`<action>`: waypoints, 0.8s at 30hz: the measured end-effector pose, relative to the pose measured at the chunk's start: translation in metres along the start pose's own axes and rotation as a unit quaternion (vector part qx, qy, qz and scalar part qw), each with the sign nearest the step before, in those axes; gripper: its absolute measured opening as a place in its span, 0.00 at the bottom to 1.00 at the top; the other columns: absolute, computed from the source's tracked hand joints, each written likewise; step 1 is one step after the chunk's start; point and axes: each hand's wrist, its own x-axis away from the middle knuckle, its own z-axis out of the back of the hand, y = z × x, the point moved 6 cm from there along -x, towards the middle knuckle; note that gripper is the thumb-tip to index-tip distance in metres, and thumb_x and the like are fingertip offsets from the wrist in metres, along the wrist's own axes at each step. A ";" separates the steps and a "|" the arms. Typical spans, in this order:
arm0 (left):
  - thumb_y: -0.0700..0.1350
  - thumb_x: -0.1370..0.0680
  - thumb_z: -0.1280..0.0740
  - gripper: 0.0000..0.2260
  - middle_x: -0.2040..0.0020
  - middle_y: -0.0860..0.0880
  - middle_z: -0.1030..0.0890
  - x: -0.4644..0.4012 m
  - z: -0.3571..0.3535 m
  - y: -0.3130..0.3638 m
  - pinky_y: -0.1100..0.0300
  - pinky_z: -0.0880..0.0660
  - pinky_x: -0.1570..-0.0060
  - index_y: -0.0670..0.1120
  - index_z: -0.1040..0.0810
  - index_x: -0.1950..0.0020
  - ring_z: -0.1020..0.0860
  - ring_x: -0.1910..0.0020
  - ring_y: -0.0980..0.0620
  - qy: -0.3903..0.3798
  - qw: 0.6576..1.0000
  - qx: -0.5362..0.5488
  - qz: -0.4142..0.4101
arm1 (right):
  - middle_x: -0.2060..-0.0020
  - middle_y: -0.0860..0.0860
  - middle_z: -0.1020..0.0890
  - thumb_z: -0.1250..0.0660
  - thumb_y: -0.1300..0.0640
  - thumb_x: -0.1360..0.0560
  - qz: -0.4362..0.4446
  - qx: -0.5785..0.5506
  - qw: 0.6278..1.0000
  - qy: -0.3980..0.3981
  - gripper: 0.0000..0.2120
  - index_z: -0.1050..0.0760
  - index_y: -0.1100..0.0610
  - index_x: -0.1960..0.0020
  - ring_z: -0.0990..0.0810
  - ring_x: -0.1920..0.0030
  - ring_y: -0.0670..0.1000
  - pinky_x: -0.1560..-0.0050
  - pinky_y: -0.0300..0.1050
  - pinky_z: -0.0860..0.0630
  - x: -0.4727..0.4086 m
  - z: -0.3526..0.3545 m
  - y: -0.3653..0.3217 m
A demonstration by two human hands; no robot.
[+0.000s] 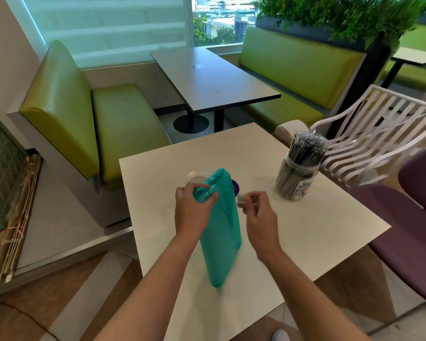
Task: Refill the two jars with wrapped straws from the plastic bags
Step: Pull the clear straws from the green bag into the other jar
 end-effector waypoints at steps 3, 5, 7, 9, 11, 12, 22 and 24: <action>0.52 0.27 0.27 0.13 0.44 0.51 0.29 0.002 -0.008 0.007 0.63 0.28 0.52 0.53 0.24 0.45 0.27 0.52 0.56 -0.006 1.000 0.004 0.009 | 0.54 0.42 0.18 0.37 0.54 0.19 -0.013 0.017 0.997 -0.072 0.03 0.25 0.49 0.50 0.21 0.54 0.39 0.54 0.37 0.25 0.024 -0.021 0.011; 0.52 0.26 0.28 0.13 0.44 0.51 0.30 0.003 -0.011 0.010 0.62 0.28 0.51 0.52 0.25 0.45 0.26 0.50 0.54 -0.011 1.000 0.003 0.019 | 0.49 0.41 0.20 0.36 0.53 0.20 -0.008 0.016 0.997 -0.078 0.04 0.24 0.48 0.46 0.22 0.47 0.38 0.46 0.39 0.24 0.031 -0.025 0.014; 0.50 0.26 0.28 0.13 0.43 0.50 0.31 0.004 -0.013 0.013 0.61 0.28 0.50 0.52 0.26 0.45 0.26 0.48 0.53 -0.016 0.999 0.014 0.029 | 0.43 0.41 0.23 0.34 0.49 0.22 0.019 0.024 0.996 -0.081 0.11 0.26 0.48 0.41 0.25 0.40 0.40 0.37 0.42 0.27 0.035 -0.025 0.014; 0.49 0.26 0.28 0.12 0.42 0.49 0.32 0.005 -0.016 0.017 0.60 0.27 0.47 0.52 0.27 0.45 0.25 0.47 0.52 -0.024 0.998 0.037 0.037 | 0.39 0.40 0.28 0.30 0.45 0.27 0.028 0.031 0.994 -0.105 0.22 0.30 0.46 0.35 0.29 0.36 0.42 0.34 0.42 0.29 0.037 -0.027 0.016; 0.48 0.26 0.28 0.14 0.40 0.48 0.33 0.007 -0.018 0.020 0.58 0.25 0.44 0.53 0.29 0.45 0.26 0.48 0.52 -0.040 0.997 0.051 0.052 | 0.35 0.39 0.33 0.26 0.48 0.30 0.018 0.058 0.991 -0.116 0.32 0.36 0.45 0.31 0.33 0.32 0.43 0.32 0.43 0.31 0.037 -0.029 0.021; 0.48 0.27 0.28 0.16 0.40 0.48 0.32 0.008 -0.020 0.020 0.56 0.24 0.43 0.53 0.30 0.44 0.26 0.48 0.52 -0.050 0.995 0.054 0.060 | 0.33 0.39 0.35 0.24 0.51 0.31 0.020 0.081 0.991 -0.106 0.35 0.38 0.45 0.29 0.35 0.31 0.44 0.30 0.45 0.32 0.036 -0.029 0.023; 0.63 0.34 0.25 0.43 0.38 0.47 0.26 0.011 -0.039 0.019 0.57 0.20 0.53 0.47 0.38 0.26 0.22 0.43 0.50 -0.161 0.970 0.154 0.095 | 0.45 0.49 0.22 0.28 0.66 0.34 -0.077 0.034 0.992 -0.089 0.32 0.33 0.48 0.34 0.21 0.49 0.48 0.54 0.40 0.23 0.009 -0.006 0.024; 0.77 0.45 0.31 0.53 0.34 0.48 0.32 0.011 -0.038 0.013 0.50 0.25 0.38 0.52 0.35 0.26 0.25 0.38 0.49 -0.175 0.979 0.079 0.067 | 0.51 0.49 0.18 0.30 0.65 0.36 -0.112 -0.017 0.991 -0.078 0.27 0.28 0.47 0.40 0.19 0.53 0.49 0.59 0.39 0.23 0.002 0.004 0.022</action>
